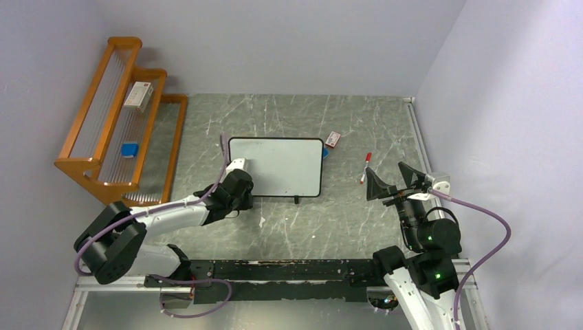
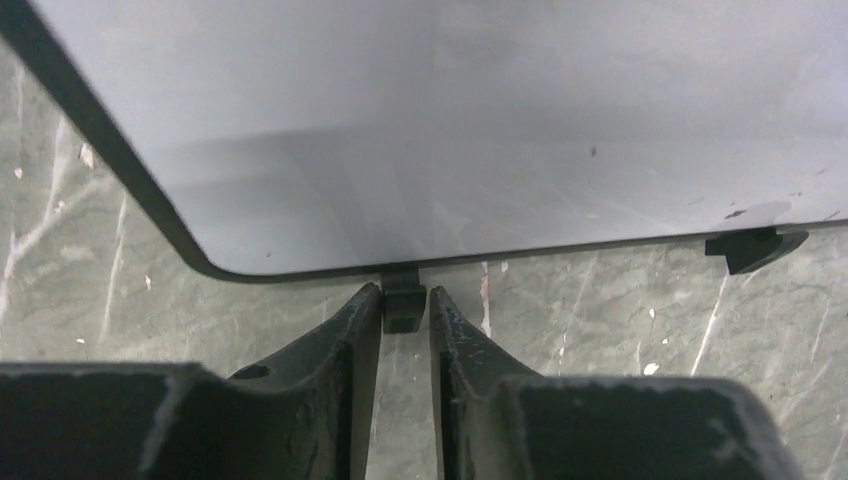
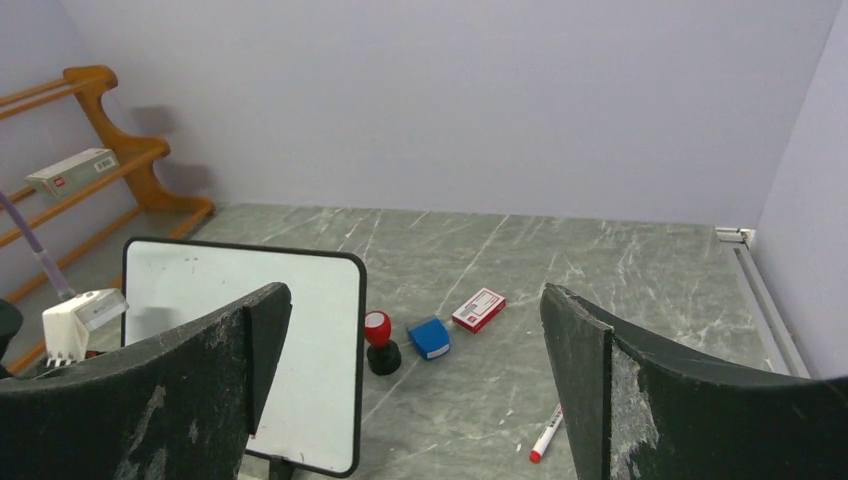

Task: Write a sentence on the whiteboard
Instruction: Move the whiteboard to the center of the board.

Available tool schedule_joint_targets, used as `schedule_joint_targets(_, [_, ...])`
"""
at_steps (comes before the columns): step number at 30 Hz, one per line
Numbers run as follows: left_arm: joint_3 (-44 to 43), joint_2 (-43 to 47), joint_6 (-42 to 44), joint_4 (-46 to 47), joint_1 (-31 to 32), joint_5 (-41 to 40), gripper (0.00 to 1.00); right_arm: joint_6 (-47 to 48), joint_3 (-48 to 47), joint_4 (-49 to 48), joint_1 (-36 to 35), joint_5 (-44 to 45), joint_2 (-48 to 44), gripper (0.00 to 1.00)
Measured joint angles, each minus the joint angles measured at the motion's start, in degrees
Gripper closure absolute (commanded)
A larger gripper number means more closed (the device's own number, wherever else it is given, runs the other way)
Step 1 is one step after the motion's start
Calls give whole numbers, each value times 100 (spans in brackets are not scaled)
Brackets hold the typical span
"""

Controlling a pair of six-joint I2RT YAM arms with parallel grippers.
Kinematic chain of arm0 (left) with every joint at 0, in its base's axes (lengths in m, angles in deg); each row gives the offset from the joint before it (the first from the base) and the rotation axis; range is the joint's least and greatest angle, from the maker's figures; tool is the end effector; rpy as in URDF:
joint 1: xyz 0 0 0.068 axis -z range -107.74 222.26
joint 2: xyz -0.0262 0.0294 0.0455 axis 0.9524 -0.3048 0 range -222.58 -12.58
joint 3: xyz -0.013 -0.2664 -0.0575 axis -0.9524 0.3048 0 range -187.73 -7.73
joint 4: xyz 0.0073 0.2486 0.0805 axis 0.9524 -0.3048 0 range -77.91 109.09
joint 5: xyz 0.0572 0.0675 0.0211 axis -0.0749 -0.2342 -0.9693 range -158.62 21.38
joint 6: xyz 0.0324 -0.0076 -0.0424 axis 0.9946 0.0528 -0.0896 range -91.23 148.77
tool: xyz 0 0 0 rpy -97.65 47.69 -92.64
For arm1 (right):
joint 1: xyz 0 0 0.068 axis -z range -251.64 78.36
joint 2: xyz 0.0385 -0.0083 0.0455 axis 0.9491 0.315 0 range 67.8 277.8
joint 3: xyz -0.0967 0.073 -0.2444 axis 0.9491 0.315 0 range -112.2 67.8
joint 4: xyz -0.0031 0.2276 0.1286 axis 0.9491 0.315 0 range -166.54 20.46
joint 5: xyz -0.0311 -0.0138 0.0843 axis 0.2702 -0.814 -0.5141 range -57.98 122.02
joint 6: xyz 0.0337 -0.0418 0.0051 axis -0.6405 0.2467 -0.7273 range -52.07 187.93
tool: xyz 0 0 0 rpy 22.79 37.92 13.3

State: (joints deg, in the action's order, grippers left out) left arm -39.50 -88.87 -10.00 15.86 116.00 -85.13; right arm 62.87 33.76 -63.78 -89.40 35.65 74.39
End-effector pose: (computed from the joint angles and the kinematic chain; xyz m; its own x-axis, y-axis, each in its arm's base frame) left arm 0.1854 -0.1635 0.1610 -0.7456 -0.1174 -0.6560 0.0745 0.9635 -0.2571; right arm 0.0517 0.0141 0.3377 0.2189 0.1626 -0.9621 -0.2665 0.9585 0.1014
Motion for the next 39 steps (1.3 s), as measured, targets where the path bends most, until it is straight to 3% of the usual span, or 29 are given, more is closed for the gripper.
schedule_joint_targets(14, [358, 313, -916, 140, 874, -245, 76, 2, 0, -2, 0, -2, -2, 0])
schedule_joint_targets(21, [326, 101, -1281, 144, 1401, -546, 71, 2, 0, -2, 0, -2, -2, 0])
schedule_joint_targets(25, [326, 136, -1432, 66, 1493, -643, 59, 2, 0, -2, 0, -2, -2, 0])
schedule_joint_targets(33, [55, 994, -1453, -686, 1530, -887, 23, -81, 0, 4, 0, 114, 122, 0])
schedule_joint_targets(39, [-557, 1893, -925, -1375, 1521, -1331, 11, -391, -57, 214, -7, 520, 516, 0])
